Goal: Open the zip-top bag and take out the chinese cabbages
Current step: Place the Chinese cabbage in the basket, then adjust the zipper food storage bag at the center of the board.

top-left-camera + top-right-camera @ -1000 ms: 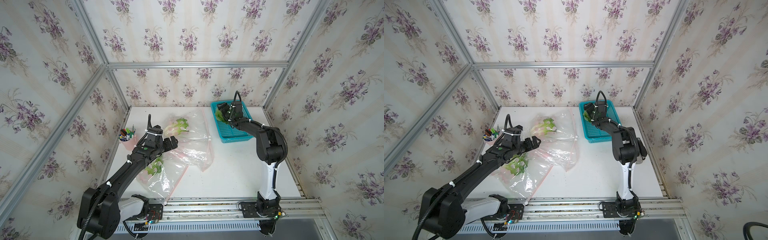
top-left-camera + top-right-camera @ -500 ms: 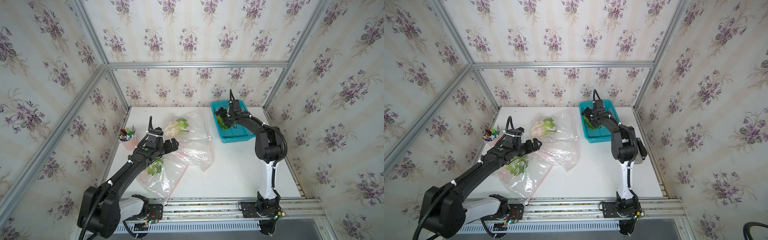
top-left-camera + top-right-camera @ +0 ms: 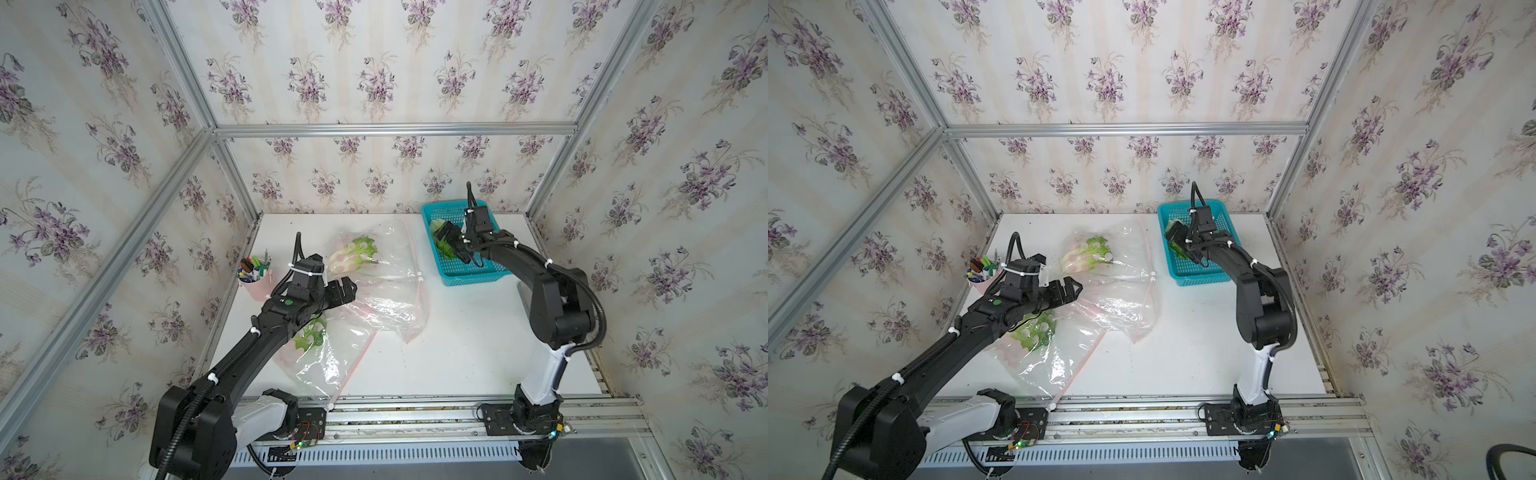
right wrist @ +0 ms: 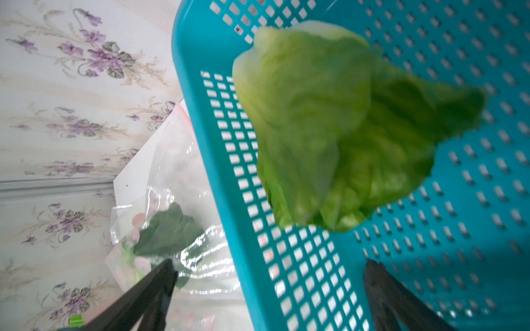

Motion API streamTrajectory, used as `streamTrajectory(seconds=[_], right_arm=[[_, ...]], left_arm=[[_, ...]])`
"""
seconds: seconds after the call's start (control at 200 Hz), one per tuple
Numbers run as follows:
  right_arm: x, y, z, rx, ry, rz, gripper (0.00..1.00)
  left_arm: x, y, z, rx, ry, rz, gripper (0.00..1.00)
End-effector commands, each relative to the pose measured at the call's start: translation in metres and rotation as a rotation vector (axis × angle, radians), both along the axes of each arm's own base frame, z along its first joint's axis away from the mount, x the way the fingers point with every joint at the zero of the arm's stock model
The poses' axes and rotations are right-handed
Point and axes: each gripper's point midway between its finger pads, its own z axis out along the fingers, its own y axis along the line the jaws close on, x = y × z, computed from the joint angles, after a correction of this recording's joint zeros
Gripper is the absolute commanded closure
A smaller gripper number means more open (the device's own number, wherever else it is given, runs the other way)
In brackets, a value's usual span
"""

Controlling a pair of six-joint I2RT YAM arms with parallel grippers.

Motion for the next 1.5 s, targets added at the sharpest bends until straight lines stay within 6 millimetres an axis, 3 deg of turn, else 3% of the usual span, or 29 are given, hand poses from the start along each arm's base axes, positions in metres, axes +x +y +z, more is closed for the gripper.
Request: streamTrajectory(seconds=[0.0, 0.06, 0.32, 0.405, 0.515, 0.639, 0.799, 0.839, 0.939, 1.124, 1.224, 1.494], right_arm=[[-0.016, -0.009, 0.014, -0.007, -0.096, -0.011, 0.0], [-0.032, -0.015, 0.016, -0.024, -0.113, -0.003, 0.0], [-0.102, -0.01, 0.068, -0.116, -0.417, 0.17, 0.0], [-0.127, 0.005, 0.079, -0.109, -0.476, 0.297, 0.01], [-0.162, 0.04, 0.084, -0.066, -0.503, 0.482, 0.07], [-0.197, 0.09, 0.067, -0.056, -0.454, 0.664, 0.18], [-0.228, 0.137, 0.034, 0.011, -0.375, 0.793, 0.27], [-0.237, 0.146, 0.027, 0.028, -0.361, 0.816, 0.25], [-0.26, 0.163, 0.002, 0.002, -0.329, 0.863, 0.01], [-0.3, 0.184, -0.036, 0.047, -0.234, 0.931, 0.0], [-0.306, 0.191, -0.047, 0.047, -0.205, 0.925, 0.0], [-0.297, 0.224, -0.077, 0.022, -0.078, 0.875, 0.0]], left_arm=[[-0.005, 0.008, 0.003, 0.032, -0.011, 0.02, 0.01], [-0.007, 0.01, 0.006, 0.039, -0.018, 0.025, 0.01], [-0.032, 0.016, 0.011, 0.037, 0.001, 0.03, 0.01], [-0.044, 0.018, 0.006, 0.04, 0.021, 0.042, 0.01], [-0.058, 0.025, -0.004, 0.059, 0.059, 0.067, 0.01], [-0.073, 0.035, -0.013, 0.079, 0.093, 0.114, 0.01], [-0.089, 0.048, -0.018, 0.121, 0.133, 0.158, 0.01], [-0.091, 0.051, -0.018, 0.127, 0.14, 0.164, 0.01], [-0.096, 0.055, -0.015, 0.144, 0.147, 0.173, 0.01], [-0.104, 0.063, -0.012, 0.154, 0.149, 0.209, 0.01], [-0.11, 0.068, -0.015, 0.156, 0.164, 0.24, 0.01], [-0.118, 0.079, -0.032, 0.196, 0.223, 0.294, 0.01]])
